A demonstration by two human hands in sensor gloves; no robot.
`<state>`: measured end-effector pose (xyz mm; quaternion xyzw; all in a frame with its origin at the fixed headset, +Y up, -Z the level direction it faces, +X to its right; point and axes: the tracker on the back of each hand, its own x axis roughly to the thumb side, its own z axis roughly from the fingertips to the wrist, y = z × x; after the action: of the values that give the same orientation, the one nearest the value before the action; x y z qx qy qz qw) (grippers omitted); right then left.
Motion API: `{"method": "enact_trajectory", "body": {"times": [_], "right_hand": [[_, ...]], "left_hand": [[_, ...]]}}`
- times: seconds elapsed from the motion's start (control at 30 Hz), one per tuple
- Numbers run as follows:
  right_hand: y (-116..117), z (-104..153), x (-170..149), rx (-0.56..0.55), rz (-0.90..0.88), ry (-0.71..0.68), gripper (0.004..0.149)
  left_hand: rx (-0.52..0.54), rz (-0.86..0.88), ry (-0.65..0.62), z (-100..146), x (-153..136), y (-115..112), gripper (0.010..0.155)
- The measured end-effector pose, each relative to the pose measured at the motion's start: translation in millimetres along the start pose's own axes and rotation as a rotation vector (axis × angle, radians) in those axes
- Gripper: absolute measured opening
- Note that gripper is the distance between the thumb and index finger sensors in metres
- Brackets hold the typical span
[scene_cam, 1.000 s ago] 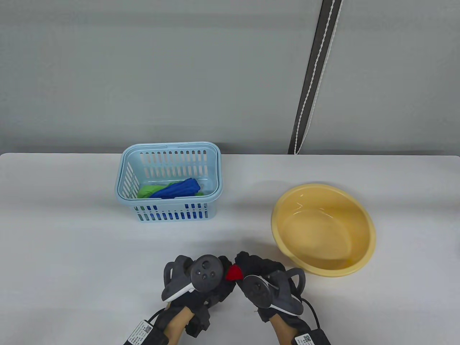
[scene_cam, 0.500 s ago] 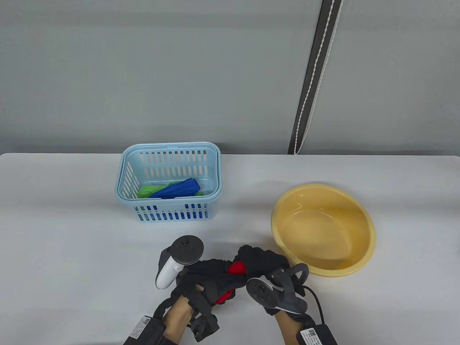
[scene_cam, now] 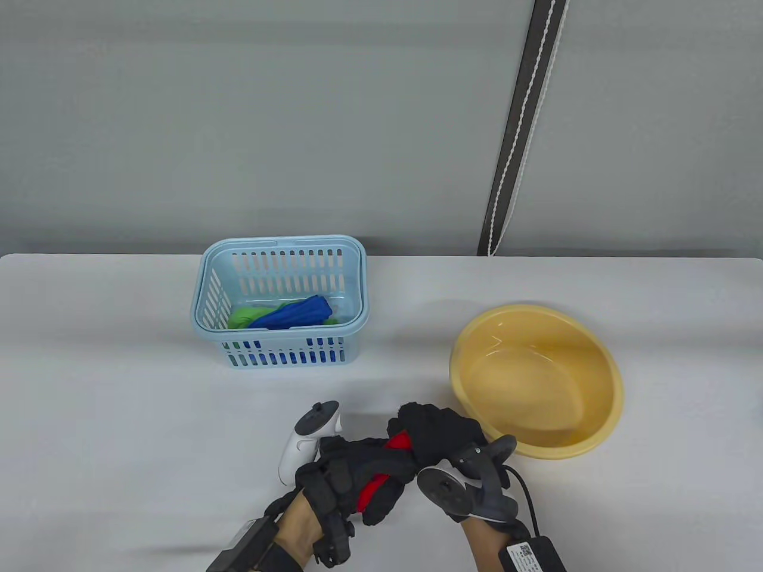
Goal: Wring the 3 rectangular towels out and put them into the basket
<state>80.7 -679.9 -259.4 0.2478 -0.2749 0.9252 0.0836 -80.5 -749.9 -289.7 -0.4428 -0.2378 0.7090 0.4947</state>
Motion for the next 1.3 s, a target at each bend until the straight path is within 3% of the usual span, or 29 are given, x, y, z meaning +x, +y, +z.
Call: {"method": "enact_trajectory", "body": {"times": [0.1,0.17,0.4,0.53,0.63,0.7,0.83,1.0,1.1,1.3], "right_hand": [[-5.0,0.2,1.9,-0.032,0.022,-0.024,0.041],[-6.4,1.7,0.9,-0.048,0.030,-0.019,0.040],[-11.4,5.8,-4.5,0.001,0.147,0.001,0.042],[-12.8,7.1,-7.7,0.068,0.196,0.021,0.059],[-17.0,7.7,-11.1,0.178,0.152,0.076,0.084],[-20.8,9.6,-13.0,0.216,0.105,0.105,0.092],[-29.3,15.9,-21.1,0.243,0.067,0.146,0.100],[-29.0,26.4,-28.5,0.404,-0.036,0.249,0.104],[-25.4,36.8,-35.1,0.458,-0.020,0.245,0.105],[-16.9,40.2,-40.3,0.518,-0.091,0.271,0.102]], "left_hand": [[-0.049,0.051,-0.025,-1.5,-0.6,-4.9,0.040],[-0.020,-0.031,-0.001,0.2,2.8,-5.4,0.040],[0.164,-0.547,0.129,10.3,32.7,-8.2,0.053],[0.281,-0.826,0.171,17.1,53.8,-11.9,0.066],[0.405,-1.079,0.168,23.0,75.6,-15.7,0.070],[0.474,-1.188,0.167,26.9,91.1,-15.0,0.071],[0.675,-1.366,0.107,37.1,132.4,-0.8,0.071],[0.885,-1.548,0.070,41.4,186.4,25.2,0.073],[0.985,-1.618,0.122,38.6,211.6,46.3,0.074],[1.107,-1.667,0.290,34.9,235.8,85.8,0.076]]}}
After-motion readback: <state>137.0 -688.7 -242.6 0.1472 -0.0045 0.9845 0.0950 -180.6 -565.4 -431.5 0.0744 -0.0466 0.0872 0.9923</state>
